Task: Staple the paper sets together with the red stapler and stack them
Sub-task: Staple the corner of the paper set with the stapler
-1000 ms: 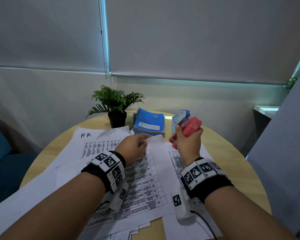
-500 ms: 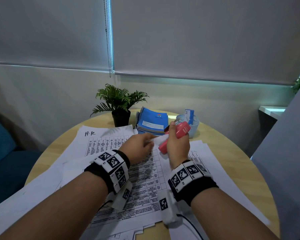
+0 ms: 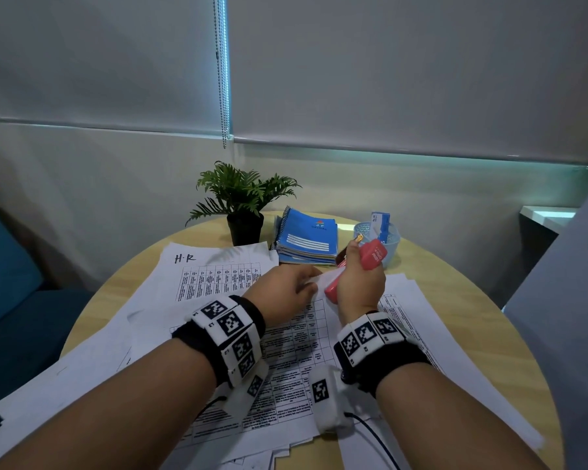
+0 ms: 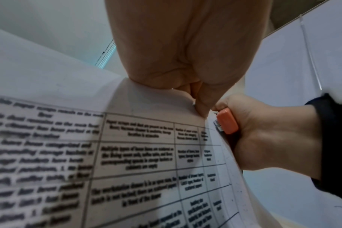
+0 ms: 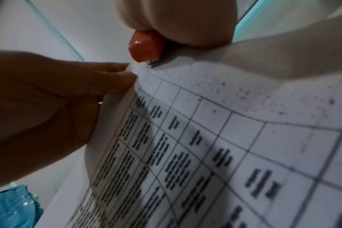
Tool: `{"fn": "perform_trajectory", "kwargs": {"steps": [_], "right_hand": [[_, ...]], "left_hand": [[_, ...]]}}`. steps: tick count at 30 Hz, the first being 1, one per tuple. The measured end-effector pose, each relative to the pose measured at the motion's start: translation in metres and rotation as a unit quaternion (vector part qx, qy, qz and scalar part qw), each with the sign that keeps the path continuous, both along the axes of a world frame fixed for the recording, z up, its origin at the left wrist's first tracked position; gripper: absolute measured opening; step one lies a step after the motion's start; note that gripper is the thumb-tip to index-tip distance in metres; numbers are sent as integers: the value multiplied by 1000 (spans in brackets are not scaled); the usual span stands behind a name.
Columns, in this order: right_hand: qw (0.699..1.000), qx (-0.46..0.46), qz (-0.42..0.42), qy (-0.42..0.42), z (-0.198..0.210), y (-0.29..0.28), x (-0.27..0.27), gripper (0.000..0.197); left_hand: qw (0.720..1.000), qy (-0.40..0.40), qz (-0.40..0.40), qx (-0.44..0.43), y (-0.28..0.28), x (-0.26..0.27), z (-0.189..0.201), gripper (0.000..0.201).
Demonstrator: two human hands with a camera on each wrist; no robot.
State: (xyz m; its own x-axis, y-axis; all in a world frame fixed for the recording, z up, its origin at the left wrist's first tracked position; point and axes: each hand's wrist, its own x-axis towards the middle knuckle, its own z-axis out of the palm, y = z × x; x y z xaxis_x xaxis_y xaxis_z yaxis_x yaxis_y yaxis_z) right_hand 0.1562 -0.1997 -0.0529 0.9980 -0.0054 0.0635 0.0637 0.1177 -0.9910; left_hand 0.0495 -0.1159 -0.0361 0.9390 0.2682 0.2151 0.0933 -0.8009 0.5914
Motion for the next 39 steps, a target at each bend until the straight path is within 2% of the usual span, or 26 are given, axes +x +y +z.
{"fn": "perform_trajectory", "kwargs": {"steps": [4,7,9,13,15,17,20,24,27,30,34,36,39], "right_hand": [[1000,9,17,-16,0,0,1,29],[997,53,15,-58,9,-10,-2,37],[991,101,12,-85,20,-23,-2,31],[980,138,42,-135,31,-51,0,16],[979,120,110,-119,25,-61,1,22],[974,66,203,-81,12,-68,1,41],[948,16,316,-22,0,-72,-6,57],[925,17,379,35,4,-72,-13,45],[911,7,406,68,9,-71,-17,48],[911,-57,402,67,14,-74,-13,37],[915,-143,367,85,19,-85,5,35],[919,-178,335,111,20,-95,16,32],[897,-295,302,129,16,-111,33,43]], "left_hand": [[999,-14,22,18,3,3,-1,28],[997,-26,66,13,13,4,1,17],[995,-39,94,15,20,3,4,6],[983,-84,160,19,36,-1,19,3],[976,-122,179,11,43,-4,31,6],[970,-162,182,3,45,-8,43,12],[955,-222,196,-1,42,-15,60,11],[940,-268,210,-31,33,-24,73,5],[937,-267,218,-60,29,-28,78,4],[954,-194,219,-69,31,-31,79,11],[987,10,157,-14,43,-39,58,38],[982,129,120,68,49,-46,42,43],[939,294,67,164,53,-54,20,45]]}}
